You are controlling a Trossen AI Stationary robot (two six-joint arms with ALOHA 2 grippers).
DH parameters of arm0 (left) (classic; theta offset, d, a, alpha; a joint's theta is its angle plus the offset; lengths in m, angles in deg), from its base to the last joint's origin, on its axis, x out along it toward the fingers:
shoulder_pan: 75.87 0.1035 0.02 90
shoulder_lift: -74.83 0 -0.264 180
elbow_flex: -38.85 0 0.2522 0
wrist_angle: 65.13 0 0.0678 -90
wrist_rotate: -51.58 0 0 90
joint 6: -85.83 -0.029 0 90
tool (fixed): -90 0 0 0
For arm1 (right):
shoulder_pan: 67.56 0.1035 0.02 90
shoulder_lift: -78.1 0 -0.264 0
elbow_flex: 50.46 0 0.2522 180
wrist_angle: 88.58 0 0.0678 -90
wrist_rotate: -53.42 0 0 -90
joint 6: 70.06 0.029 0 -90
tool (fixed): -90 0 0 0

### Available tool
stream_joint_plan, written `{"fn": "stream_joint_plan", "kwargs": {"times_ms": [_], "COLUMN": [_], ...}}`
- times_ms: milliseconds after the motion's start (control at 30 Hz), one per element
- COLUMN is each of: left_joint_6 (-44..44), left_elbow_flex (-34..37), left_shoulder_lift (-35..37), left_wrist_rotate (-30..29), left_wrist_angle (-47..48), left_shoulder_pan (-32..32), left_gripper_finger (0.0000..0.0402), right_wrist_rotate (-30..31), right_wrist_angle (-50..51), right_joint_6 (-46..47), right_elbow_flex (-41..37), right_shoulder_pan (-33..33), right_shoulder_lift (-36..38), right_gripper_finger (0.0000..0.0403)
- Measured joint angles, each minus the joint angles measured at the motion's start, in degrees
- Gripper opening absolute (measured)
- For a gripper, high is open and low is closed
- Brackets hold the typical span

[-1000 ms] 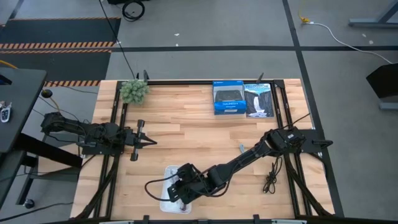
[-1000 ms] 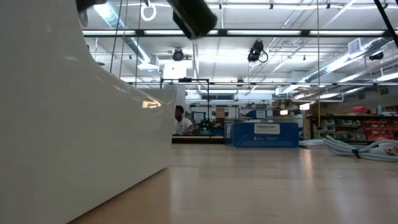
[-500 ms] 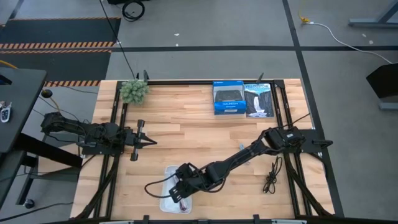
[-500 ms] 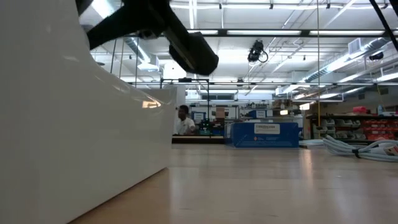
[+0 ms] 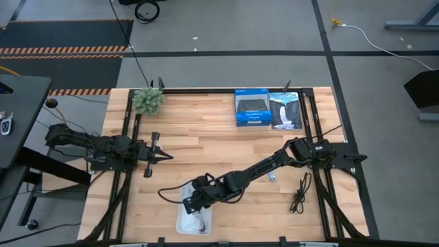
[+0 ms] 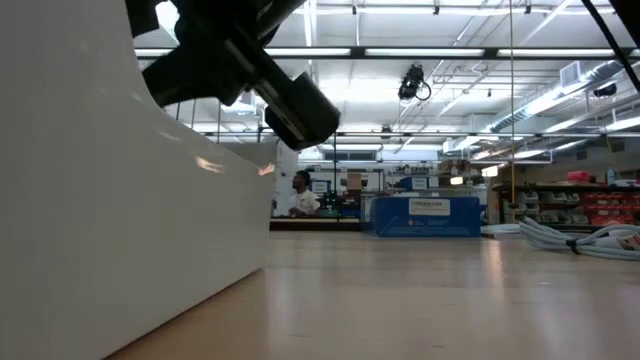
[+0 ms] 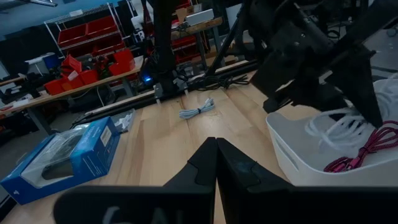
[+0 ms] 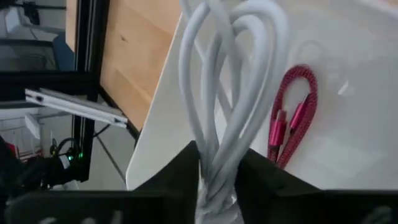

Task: Pick and place USB-C Cables
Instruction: Put the white charger cable into the bin, then put the blue charger cable into the bin

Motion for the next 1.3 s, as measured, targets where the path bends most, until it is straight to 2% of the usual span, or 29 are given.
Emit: {"fn": "stream_joint_plan", "kwargs": {"times_ms": [133,333,500,600,767,933,1200,1300], "left_joint_6": [0.00,0.00,0.00,0.00,0.00,0.00,0.00,0.00], "left_elbow_flex": [0.01,0.02,0.01,0.00,0.02,0.01,0.01,0.01], "left_shoulder_lift": [0.02,0.01,0.01,0.02,-0.01,0.02,-0.01,0.02], "left_wrist_rotate": [0.00,0.02,0.01,0.00,0.00,0.00,0.01,0.00], "left_wrist_angle": [0.01,0.00,0.01,0.01,-0.01,-0.02,-0.02,-0.02], "left_shoulder_pan": [0.00,0.01,-0.01,0.00,0.01,0.00,-0.01,0.00], "left_gripper_finger": [0.0011,0.0011,0.0011,0.0011,0.0011,0.0011,0.0011,0.0011], "right_wrist_rotate": [-0.84,-3.29,-3.30,-0.83,0.60,1.05,-0.26,-0.42], "right_wrist_angle": [-0.20,1.77,1.60,1.31,4.91,17.94,46.85,53.82], "right_joint_6": [0.11,0.06,0.05,-1.93,-5.55,-7.50,-7.65,-7.86], "right_elbow_flex": [0.00,0.04,0.04,0.20,4.64,9.67,18.10,19.23], "right_shoulder_pan": [-0.40,-0.11,0.03,0.30,1.10,1.65,2.48,2.94], "right_shoulder_lift": [-0.01,0.01,0.46,0.97,1.48,1.50,1.44,1.50], "right_gripper_finger": [0.0134,0.0160,0.0165,0.0165,0.0164,0.0164,0.0164,0.0164]}}
